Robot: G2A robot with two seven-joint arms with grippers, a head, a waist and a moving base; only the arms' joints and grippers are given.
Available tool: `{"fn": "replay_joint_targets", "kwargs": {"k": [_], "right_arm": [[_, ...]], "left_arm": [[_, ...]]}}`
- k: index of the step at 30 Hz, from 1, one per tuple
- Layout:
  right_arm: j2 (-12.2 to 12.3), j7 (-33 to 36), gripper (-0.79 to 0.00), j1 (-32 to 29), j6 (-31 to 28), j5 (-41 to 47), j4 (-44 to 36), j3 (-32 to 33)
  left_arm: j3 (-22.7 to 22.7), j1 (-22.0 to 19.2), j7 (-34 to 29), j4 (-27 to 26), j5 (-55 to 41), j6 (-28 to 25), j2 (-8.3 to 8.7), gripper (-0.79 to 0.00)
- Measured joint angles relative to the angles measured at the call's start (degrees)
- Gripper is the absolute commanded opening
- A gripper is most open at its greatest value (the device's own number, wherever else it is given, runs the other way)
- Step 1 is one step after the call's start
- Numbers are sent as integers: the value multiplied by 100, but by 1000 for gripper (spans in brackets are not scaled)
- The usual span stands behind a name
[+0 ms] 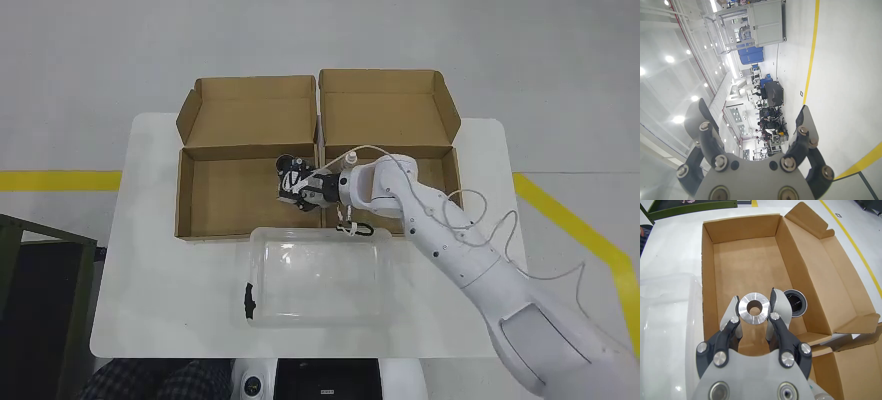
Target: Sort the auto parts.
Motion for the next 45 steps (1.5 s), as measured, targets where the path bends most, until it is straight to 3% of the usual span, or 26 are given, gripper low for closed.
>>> {"fn": "replay_joint_targets", "kwargs": {"k": [21,35,45], "right_arm": [[-340,376,-785,178,75,-224,530,-393],[-469,443,-588,231,43,-339,737,-415],[-480,467,-523,182,-11,-441,621,-324]], "left_arm": [[0,0,0,0,0,0,0,0],[0,0,0,0,0,0,0,0],[0,0,0,0,0,0,0,0]]}}
